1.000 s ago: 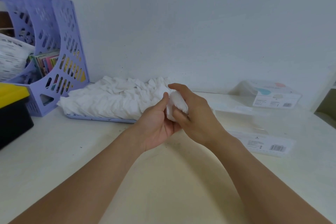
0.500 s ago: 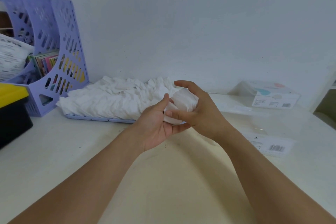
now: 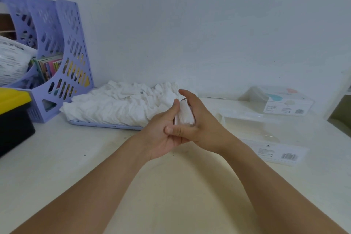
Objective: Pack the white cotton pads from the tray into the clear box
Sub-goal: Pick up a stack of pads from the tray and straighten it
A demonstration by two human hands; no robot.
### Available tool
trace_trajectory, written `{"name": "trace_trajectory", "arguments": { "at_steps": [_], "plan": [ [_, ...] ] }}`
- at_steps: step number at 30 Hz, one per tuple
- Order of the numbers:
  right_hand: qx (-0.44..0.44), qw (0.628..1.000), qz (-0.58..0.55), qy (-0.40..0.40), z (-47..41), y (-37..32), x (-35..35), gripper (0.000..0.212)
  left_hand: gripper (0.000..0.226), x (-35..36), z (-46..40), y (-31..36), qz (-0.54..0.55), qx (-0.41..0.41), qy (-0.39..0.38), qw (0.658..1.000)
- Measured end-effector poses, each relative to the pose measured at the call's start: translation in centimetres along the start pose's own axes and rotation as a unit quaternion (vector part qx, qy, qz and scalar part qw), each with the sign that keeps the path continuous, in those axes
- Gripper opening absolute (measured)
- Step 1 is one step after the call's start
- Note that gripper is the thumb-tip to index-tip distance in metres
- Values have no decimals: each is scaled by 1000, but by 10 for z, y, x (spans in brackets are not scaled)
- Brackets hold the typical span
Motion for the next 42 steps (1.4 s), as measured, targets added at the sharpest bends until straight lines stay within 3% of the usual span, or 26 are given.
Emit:
{"name": "trace_trajectory", "arguments": {
  "at_steps": [4, 11, 16, 22, 30, 33, 35, 38, 42],
  "plan": [
    [-5, 999, 15, -42, 1, -2, -5, 132, 55, 0, 0, 1, -36, -2, 8, 999],
    [-50, 999, -1, 5, 3, -6, -28, 94, 64, 5, 2, 3, -79, 30, -11, 996],
    [-55, 998, 5, 2, 3, -5, -22, 97, 53, 5, 4, -1, -94, 31, -24, 995],
    [-55, 998, 30, 7, 3, -4, -24, 78, 66, -1, 2, 2, -119, 59, -4, 991],
    [-48, 998, 41, -25, 7, -8, -21, 94, 41, -1, 4, 3, -121, 40, -15, 992],
    [-11, 995, -24, -94, 10, -12, -29, 79, 67, -2, 4, 3, -155, 31, -24, 987],
    [29, 992, -74, -95, 11, -10, -33, 69, 82, -4, 3, 1, -166, 22, -7, 986],
    [23, 995, -42, -83, 10, -9, -36, 49, 86, 2, 4, -3, -217, 30, -6, 976],
    [-2, 998, -26, -62, 13, -11, -50, 23, 84, 11, 2, -6, -197, 62, 6, 979]
  ]
}}
Point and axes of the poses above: each hand's wrist, its own z-axis away from the middle knuckle, its own x-axis out of the palm, y = z × x, the point moved 3 cm from there along -z, towards the middle knuckle, and after that the axes turned 2 degrees about y, right-handed, at the moved point
